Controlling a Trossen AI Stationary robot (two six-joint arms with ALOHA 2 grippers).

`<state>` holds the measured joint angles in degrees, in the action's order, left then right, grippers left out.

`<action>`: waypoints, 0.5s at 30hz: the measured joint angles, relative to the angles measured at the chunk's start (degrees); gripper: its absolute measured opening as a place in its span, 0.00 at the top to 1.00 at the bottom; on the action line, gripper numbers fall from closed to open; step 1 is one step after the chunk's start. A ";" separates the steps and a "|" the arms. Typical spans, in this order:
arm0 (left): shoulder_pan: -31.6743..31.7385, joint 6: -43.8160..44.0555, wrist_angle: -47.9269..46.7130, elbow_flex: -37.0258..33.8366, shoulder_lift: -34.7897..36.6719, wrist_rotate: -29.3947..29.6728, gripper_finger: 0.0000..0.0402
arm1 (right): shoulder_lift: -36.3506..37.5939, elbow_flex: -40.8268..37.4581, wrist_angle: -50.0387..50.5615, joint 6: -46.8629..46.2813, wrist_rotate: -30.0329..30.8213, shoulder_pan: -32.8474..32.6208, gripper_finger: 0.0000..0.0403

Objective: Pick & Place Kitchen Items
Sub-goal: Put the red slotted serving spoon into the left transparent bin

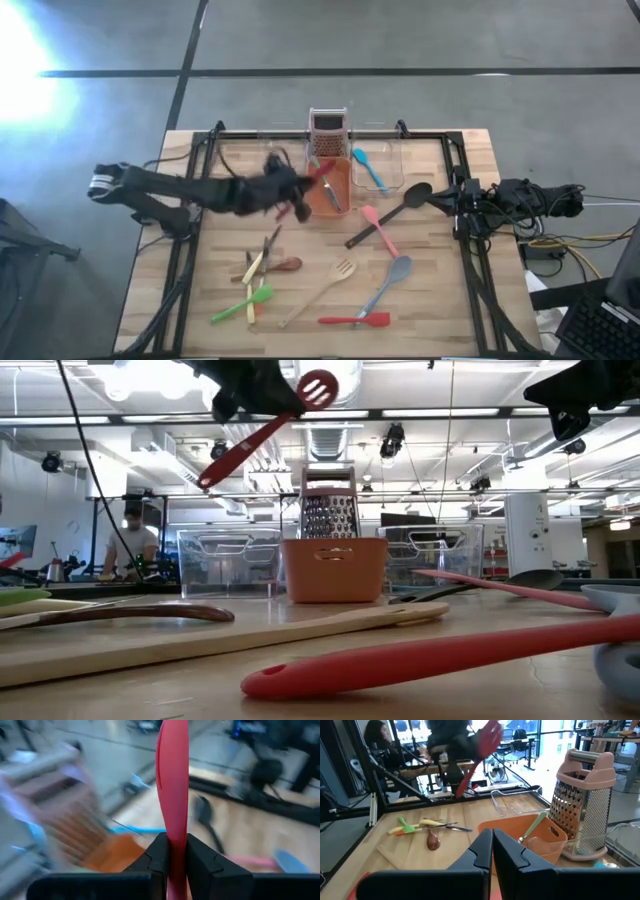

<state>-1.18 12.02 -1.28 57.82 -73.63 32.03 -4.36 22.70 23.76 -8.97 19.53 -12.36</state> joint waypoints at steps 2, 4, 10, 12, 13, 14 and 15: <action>4.34 -3.06 0.55 0.00 1.92 -0.43 0.89 | 0.00 0.02 -0.01 0.00 0.00 0.00 0.98; 9.35 -5.45 0.80 0.00 3.09 -2.77 0.89 | 0.00 0.00 -0.03 0.00 0.00 0.00 0.98; 24.78 -5.92 2.88 0.00 2.43 -14.29 0.89 | 0.00 0.01 -0.01 0.00 0.01 0.00 0.98; 28.87 -5.29 2.77 0.00 1.30 -15.97 0.89 | 0.00 0.02 -0.01 0.00 0.00 0.00 0.98; 30.63 -4.81 2.75 -0.02 0.67 -16.85 0.89 | 0.00 0.02 -0.01 0.00 0.02 0.00 0.98; 32.34 -4.51 2.74 -0.02 0.03 -18.12 0.89 | 0.00 0.00 0.01 0.00 0.00 0.00 0.98; 34.04 -4.16 2.78 -0.02 -0.58 -19.67 0.89 | 0.00 0.01 -0.01 0.00 0.00 0.00 0.98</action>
<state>32.86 7.86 1.49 57.80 -74.21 12.37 -4.36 22.70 23.75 -8.97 19.53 -12.36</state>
